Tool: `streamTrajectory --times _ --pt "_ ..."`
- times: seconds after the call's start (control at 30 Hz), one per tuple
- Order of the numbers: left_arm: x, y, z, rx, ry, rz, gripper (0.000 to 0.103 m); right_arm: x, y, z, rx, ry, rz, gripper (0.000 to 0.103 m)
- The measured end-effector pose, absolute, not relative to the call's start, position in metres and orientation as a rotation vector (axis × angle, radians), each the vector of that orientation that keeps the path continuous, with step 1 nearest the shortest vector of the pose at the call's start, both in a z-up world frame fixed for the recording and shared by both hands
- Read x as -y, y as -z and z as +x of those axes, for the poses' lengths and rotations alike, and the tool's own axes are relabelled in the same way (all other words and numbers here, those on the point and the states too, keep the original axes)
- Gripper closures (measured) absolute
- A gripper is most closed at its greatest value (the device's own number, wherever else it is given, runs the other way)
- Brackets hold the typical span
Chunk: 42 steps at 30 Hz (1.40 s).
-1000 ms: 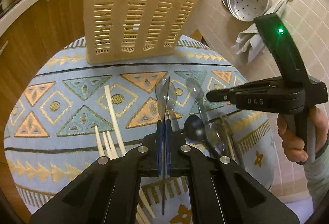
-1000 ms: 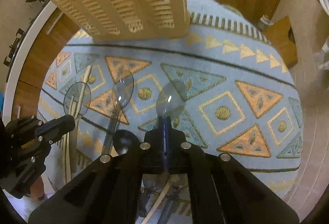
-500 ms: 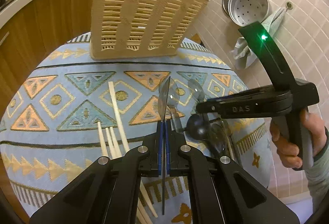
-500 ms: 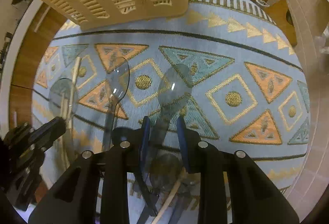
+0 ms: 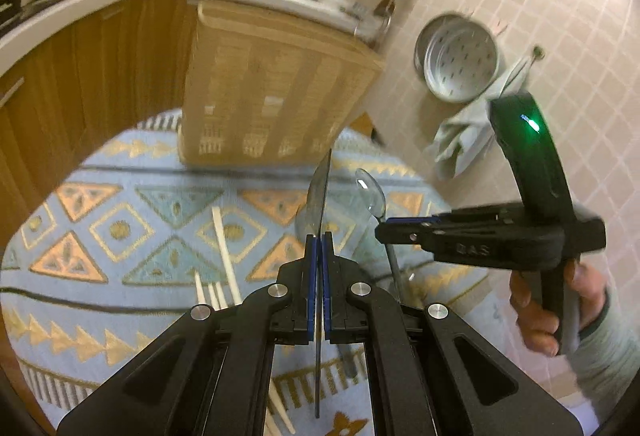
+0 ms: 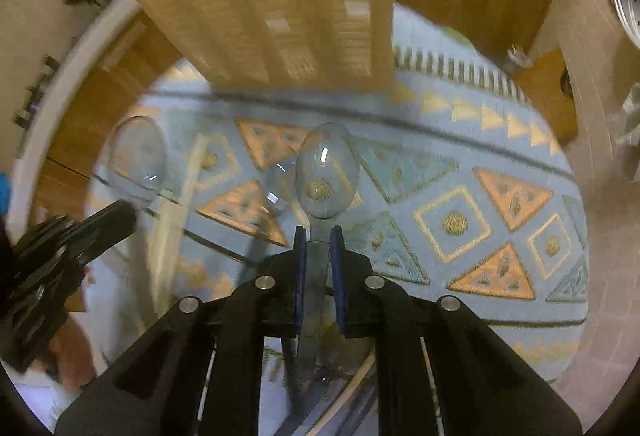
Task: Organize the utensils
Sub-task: 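Lift both spoons over the beige caddy and open both grippers to drop them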
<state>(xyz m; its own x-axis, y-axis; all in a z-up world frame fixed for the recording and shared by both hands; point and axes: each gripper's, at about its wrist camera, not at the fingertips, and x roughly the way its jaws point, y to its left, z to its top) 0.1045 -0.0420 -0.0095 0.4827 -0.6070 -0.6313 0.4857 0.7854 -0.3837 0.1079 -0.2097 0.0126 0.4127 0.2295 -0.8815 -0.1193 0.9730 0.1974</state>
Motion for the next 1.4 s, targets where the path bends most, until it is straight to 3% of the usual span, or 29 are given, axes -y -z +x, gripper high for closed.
streamTrajectory --times 0.33,0.63,0.87,1.4 --pt "0.027 -0.076 0.111 -0.516 0.605 -0.204 0.103 0.223 -0.108 0.106 -0.665 -0.260 0.153 0.093" --pt "0.040 -0.129 0.171 -0.245 0.483 -0.261 0.103 0.231 -0.171 0.151 -0.356 -0.135 0.125 0.093" --pt "0.062 -0.121 0.209 -0.121 0.313 -0.213 0.103 0.236 -0.150 0.199 -0.274 -0.044 0.096 0.093" --pt "0.077 -0.057 0.221 -0.174 0.258 -0.129 0.102 0.232 -0.070 0.215 -0.340 -0.028 0.065 0.092"
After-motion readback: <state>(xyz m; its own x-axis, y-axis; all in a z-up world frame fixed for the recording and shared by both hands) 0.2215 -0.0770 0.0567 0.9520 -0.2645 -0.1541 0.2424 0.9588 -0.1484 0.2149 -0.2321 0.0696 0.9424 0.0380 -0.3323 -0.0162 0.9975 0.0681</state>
